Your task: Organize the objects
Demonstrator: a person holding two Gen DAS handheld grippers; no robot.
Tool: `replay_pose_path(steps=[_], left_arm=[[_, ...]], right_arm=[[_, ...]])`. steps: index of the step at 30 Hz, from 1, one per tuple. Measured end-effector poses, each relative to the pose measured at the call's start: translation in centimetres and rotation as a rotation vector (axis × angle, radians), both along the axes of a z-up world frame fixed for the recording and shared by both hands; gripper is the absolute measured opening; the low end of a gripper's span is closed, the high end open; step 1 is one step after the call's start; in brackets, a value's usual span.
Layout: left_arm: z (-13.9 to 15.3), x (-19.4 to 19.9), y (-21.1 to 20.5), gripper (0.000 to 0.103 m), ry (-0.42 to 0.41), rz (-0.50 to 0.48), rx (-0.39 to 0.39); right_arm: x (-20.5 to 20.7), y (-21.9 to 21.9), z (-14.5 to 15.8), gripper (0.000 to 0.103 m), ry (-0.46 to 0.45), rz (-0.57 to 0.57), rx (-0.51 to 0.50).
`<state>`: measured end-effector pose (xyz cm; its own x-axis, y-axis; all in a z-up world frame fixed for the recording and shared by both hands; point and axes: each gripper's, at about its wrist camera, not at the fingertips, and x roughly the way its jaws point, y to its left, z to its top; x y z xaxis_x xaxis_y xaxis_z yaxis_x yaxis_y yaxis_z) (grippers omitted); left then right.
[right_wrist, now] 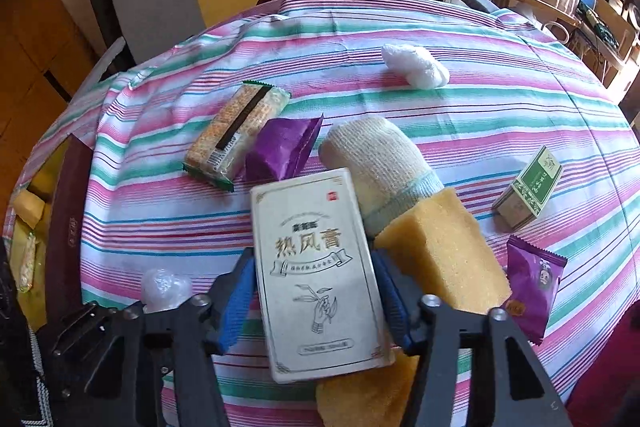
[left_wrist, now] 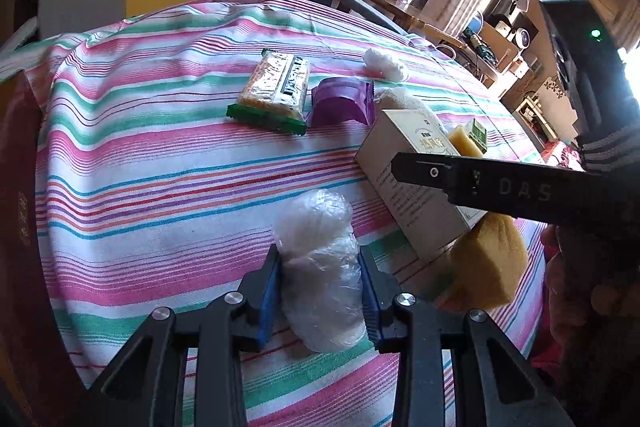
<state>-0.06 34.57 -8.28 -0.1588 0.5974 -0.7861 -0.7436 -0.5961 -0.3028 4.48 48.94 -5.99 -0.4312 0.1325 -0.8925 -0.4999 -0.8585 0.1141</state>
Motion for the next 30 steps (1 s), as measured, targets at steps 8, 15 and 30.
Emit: replay_pose_path(steps=[8,15,30], left_arm=[[2.9,2.1,-3.0,0.036,0.082,-0.010,0.021],[7.0,1.8,-8.7,0.036,0.127,0.056,0.073],[7.1,-4.7,-28.6,0.036,0.159,0.472,-0.095]], right_arm=[[-0.2,-1.0,-0.1,0.052,-0.016,0.038,0.046],[-0.3,-1.5,0.1,0.052,-0.023,0.054,0.067],[-0.5,-2.8,0.1,0.052,-0.034,0.093,0.109]])
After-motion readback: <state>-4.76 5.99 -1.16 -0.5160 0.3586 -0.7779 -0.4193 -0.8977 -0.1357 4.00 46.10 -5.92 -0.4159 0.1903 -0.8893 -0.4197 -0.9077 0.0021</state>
